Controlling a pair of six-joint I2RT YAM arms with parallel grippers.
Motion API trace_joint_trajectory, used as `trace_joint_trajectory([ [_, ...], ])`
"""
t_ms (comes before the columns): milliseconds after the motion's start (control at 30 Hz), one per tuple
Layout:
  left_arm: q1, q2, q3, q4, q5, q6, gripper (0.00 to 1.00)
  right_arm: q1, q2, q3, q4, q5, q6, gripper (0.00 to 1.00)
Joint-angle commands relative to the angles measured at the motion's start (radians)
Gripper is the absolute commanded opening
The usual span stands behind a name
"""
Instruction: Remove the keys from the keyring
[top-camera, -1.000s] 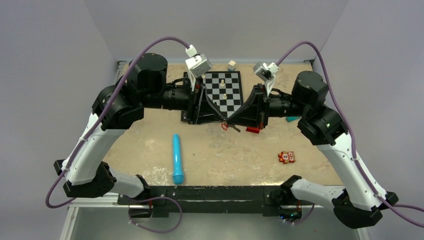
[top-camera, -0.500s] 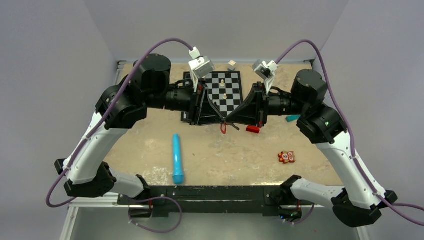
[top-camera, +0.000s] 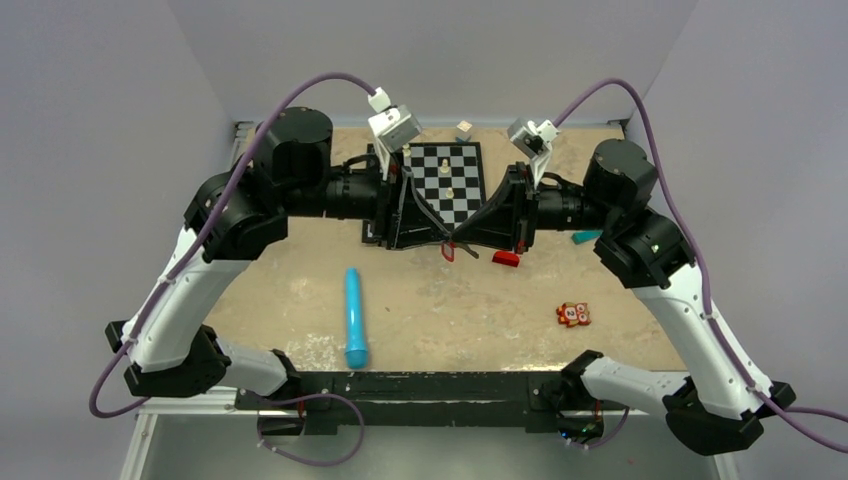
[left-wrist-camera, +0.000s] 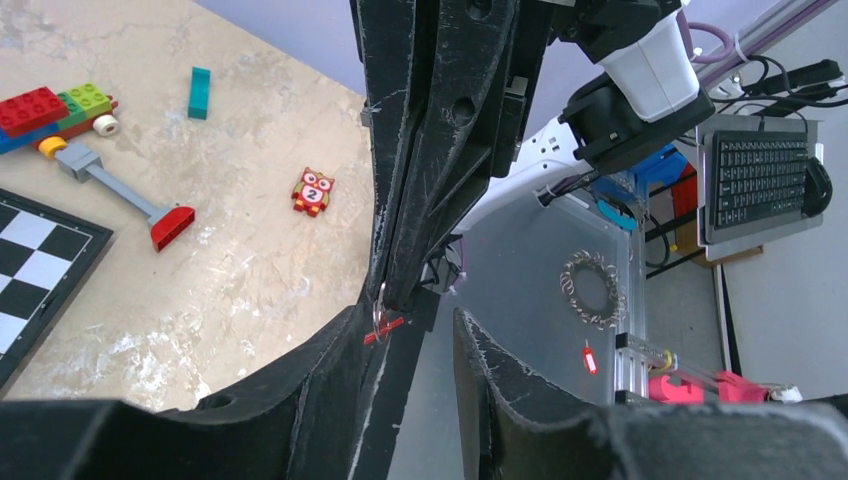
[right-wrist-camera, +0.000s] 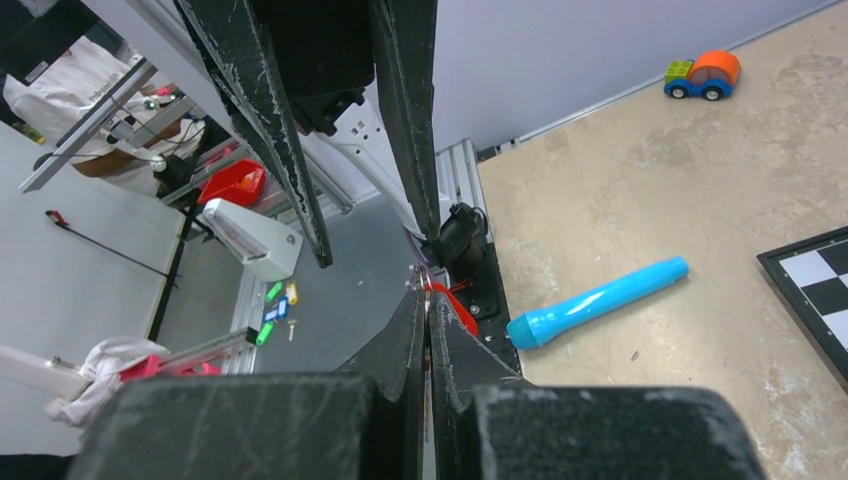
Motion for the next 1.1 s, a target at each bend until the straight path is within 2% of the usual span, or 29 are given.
trace_joint_trajectory([
  [0, 0.004, -0.028, -0.007, 0.043, -0.035, -0.019, 0.42, 0.001, -0.016, 0.042, 0.037, -0.015, -0.008, 0.00],
  [167, 0.004, -0.032, -0.045, 0.061, -0.024, -0.034, 0.42, 0.001, -0.015, 0.057, 0.033, -0.019, -0.007, 0.00],
  [400, 0.004, -0.023, -0.065, 0.080, 0.008, -0.053, 0.33, 0.002, -0.016, 0.066, 0.048, -0.030, 0.007, 0.00],
  [600, 0.004, -0.029, -0.074, 0.104, 0.017, -0.061, 0.18, 0.002, -0.017, 0.060, 0.058, -0.041, 0.017, 0.00],
  [733, 0.004, -0.025, -0.074, 0.103, 0.023, -0.063, 0.00, 0.002, -0.020, 0.057, 0.070, -0.042, 0.024, 0.00],
  [933, 0.004, -0.015, -0.044, 0.051, 0.037, -0.033, 0.00, 0.002, -0.022, 0.051, 0.073, -0.059, 0.027, 0.00],
  [1067, 0.003, 0.014, 0.009, -0.049, 0.076, 0.012, 0.00, 0.003, -0.016, 0.052, 0.067, -0.081, 0.026, 0.00],
])
